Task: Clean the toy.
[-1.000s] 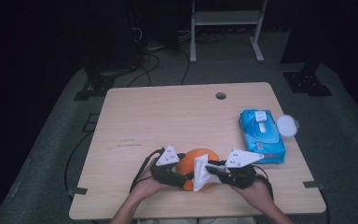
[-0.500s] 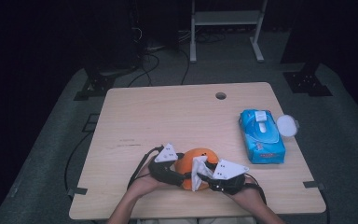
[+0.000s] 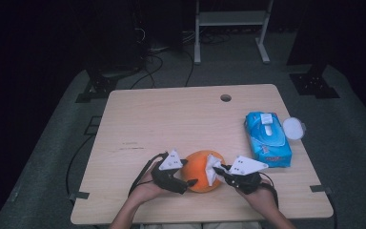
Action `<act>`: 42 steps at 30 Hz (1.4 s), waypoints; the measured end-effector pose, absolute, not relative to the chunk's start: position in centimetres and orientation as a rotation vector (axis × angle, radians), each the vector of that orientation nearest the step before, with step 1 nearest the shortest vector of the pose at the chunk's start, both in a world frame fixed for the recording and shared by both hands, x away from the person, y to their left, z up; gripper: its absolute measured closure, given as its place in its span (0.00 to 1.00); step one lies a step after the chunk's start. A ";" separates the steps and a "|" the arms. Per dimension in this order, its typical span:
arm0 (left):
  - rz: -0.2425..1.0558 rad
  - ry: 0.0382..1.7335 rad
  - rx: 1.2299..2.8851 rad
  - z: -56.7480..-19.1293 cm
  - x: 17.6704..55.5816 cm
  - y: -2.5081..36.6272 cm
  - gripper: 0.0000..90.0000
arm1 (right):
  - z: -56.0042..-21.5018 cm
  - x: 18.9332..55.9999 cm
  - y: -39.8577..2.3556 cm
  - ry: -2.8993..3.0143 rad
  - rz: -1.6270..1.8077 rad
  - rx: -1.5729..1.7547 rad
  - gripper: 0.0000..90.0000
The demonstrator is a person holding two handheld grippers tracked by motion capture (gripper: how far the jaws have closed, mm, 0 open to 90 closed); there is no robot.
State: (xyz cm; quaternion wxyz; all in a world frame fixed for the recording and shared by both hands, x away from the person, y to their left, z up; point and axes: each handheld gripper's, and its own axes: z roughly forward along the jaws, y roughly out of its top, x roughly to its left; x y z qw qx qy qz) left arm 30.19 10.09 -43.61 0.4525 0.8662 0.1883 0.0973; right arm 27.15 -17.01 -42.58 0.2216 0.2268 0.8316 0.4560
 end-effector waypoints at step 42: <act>0.276 0.512 2.068 -42.2 31.0 11.2 0.23 | -43.0 28.3 -18.0 2.322 1.300 0.792 0.94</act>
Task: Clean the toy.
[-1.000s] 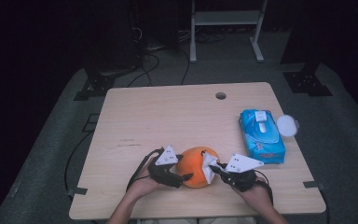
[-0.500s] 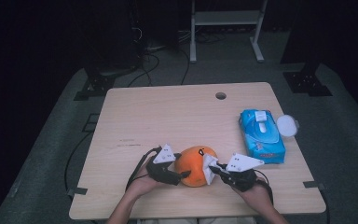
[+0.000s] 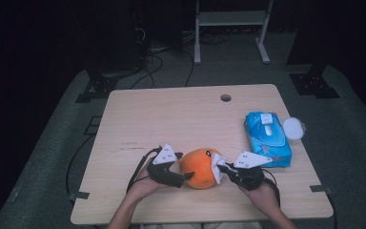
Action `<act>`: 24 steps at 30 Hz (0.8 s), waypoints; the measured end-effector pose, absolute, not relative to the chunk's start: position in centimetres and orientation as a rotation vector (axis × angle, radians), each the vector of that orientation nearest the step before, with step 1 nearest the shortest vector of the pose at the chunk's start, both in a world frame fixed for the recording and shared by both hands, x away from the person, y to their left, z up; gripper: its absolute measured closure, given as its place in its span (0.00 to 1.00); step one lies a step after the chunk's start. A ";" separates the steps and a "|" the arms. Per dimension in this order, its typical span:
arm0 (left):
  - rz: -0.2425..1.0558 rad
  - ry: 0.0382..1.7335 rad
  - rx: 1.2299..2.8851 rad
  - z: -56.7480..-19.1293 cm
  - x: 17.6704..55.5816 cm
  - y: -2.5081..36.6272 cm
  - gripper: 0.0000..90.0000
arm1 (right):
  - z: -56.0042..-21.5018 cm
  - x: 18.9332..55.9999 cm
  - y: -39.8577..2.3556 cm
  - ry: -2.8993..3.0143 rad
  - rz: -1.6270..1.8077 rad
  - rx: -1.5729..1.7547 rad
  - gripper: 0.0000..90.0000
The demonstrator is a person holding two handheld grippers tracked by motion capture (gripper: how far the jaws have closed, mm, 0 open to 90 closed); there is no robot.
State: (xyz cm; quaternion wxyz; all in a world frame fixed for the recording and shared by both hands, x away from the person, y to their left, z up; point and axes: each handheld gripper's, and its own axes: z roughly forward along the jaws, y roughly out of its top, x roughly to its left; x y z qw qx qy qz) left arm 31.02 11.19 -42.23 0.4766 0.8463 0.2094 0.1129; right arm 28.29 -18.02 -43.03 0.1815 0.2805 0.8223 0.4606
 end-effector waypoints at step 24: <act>0.263 0.489 2.106 -43.5 31.2 10.3 0.26 | -42.5 27.6 -15.8 2.348 1.320 0.696 0.94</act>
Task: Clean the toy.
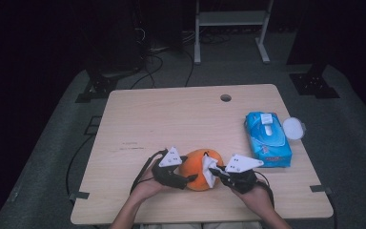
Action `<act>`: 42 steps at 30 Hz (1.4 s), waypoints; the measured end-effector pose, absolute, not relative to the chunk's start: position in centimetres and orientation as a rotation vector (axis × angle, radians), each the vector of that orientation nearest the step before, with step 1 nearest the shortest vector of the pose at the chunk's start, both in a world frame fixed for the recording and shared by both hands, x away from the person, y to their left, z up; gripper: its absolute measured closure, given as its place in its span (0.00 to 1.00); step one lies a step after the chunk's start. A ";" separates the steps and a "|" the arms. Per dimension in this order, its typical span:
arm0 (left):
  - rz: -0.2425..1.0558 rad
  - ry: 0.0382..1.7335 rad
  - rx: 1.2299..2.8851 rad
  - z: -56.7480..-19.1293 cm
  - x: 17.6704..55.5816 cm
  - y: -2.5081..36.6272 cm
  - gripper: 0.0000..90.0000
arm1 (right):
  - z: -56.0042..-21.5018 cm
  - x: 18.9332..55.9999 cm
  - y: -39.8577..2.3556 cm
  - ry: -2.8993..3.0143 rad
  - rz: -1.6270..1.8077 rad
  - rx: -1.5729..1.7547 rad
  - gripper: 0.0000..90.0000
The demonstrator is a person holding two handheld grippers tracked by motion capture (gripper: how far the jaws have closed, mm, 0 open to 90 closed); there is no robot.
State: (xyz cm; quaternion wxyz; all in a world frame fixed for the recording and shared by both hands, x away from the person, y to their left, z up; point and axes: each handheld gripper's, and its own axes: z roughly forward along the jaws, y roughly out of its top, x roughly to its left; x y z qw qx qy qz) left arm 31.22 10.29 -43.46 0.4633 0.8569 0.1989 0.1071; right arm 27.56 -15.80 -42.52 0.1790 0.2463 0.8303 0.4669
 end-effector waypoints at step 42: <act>0.254 0.548 2.081 -43.9 31.6 11.1 0.28 | -43.8 28.9 -19.3 2.303 1.174 0.839 0.94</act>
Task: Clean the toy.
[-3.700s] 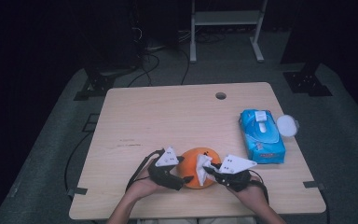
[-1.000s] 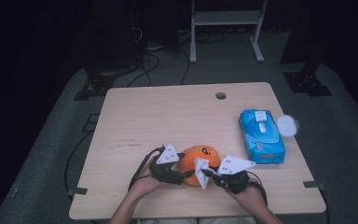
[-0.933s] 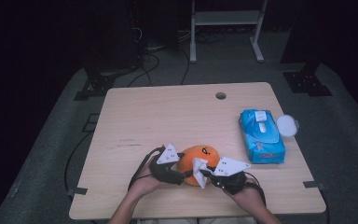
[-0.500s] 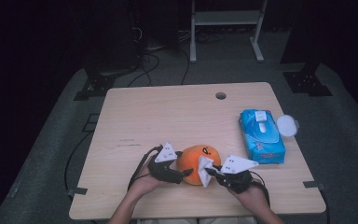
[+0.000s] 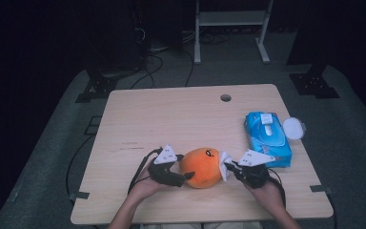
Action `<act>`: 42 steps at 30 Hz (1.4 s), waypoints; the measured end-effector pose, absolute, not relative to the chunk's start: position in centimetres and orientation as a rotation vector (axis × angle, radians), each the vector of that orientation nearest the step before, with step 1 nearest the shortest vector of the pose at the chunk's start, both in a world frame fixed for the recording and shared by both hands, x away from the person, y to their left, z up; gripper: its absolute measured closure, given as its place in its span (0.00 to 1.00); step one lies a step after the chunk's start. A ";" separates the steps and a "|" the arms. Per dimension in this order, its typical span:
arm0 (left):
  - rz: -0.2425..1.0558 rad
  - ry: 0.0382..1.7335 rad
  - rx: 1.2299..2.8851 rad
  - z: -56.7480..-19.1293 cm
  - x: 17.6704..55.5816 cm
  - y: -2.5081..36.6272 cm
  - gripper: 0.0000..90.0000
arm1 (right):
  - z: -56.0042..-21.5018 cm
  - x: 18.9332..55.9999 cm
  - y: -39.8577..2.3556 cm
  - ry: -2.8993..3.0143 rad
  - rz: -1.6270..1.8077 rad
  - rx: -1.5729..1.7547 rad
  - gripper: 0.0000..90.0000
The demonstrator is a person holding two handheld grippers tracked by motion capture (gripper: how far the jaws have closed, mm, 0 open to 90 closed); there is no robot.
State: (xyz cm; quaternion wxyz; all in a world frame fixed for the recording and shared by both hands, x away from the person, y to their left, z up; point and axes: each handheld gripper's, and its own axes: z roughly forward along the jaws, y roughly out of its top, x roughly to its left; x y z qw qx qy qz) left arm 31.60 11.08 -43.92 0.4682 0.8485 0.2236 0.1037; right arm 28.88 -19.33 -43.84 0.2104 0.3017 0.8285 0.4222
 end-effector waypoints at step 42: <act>0.255 0.597 2.087 -42.6 30.9 10.6 0.26 | -42.7 28.6 -16.5 2.321 1.341 0.759 0.92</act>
